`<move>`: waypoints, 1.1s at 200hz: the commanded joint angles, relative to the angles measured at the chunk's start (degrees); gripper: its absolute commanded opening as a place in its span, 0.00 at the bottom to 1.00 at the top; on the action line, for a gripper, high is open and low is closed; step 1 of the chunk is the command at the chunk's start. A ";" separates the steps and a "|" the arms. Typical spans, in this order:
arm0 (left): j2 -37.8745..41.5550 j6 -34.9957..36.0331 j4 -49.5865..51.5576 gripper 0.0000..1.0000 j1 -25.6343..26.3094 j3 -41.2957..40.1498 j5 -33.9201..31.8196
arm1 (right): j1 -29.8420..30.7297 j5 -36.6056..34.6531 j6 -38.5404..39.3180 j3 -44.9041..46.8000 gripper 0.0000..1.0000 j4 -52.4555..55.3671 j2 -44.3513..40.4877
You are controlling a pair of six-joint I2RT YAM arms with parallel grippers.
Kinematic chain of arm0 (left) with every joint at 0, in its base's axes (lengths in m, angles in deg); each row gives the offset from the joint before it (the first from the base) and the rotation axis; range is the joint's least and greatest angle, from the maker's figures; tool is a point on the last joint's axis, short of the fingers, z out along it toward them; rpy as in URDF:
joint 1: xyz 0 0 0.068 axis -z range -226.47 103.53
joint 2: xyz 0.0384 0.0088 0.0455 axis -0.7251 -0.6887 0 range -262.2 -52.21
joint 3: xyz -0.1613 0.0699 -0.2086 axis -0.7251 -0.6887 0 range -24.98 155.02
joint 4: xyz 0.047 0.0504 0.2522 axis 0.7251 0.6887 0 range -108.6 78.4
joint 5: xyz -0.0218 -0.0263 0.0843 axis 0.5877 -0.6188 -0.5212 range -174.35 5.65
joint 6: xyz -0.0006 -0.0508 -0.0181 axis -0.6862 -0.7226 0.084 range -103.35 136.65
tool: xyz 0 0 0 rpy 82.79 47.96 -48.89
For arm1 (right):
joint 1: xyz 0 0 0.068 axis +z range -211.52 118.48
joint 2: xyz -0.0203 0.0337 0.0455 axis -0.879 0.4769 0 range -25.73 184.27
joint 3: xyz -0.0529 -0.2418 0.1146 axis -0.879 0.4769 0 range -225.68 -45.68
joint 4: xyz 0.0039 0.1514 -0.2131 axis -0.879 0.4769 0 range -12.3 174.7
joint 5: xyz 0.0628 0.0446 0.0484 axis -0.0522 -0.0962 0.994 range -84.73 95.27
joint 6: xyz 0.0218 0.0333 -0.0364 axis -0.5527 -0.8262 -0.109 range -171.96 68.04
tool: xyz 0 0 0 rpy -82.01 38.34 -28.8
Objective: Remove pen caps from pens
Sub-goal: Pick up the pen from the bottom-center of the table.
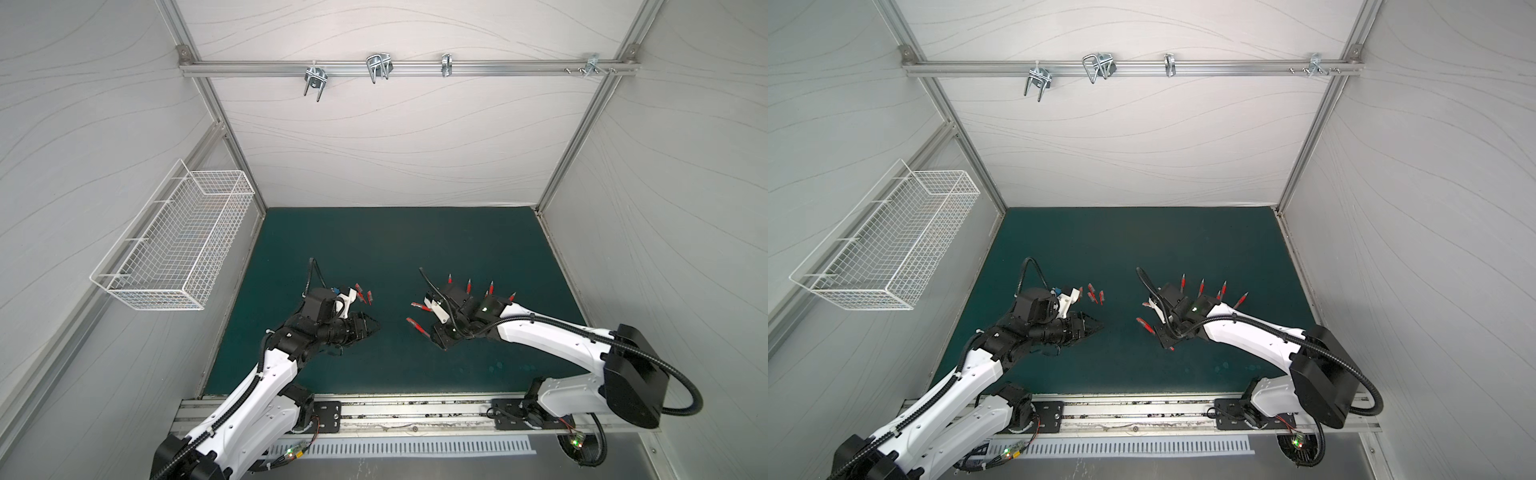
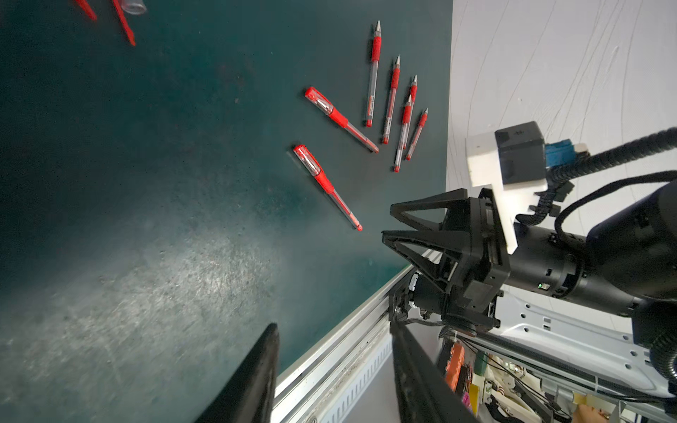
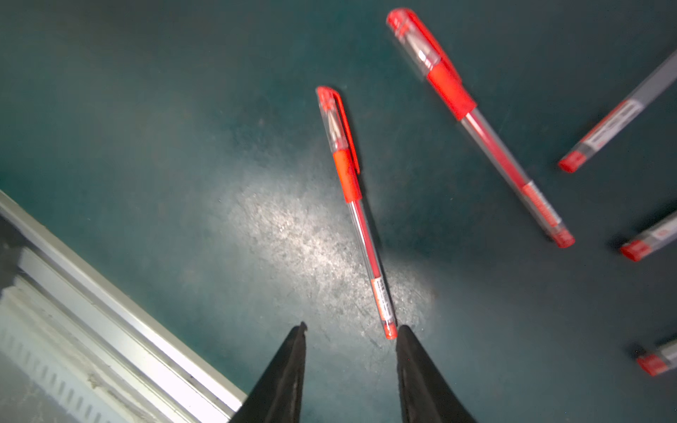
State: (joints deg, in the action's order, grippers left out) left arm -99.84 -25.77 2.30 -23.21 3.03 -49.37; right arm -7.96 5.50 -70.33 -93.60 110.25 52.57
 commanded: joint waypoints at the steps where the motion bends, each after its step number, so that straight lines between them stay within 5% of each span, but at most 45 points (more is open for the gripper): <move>1: -1.86 -0.30 -3.19 0.50 2.02 -0.13 -2.38 | 0.74 -0.66 1.05 -0.09 0.42 0.66 2.31; 220: -8.26 0.74 -7.37 0.51 2.57 -1.11 -4.40 | 2.25 -4.76 5.36 -14.16 0.34 2.02 21.74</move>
State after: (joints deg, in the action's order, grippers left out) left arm -108.24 -25.77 -4.04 -20.82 0.99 -52.89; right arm -6.21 1.58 -66.01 -106.39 110.36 72.61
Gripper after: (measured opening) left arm 0.514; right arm 0.355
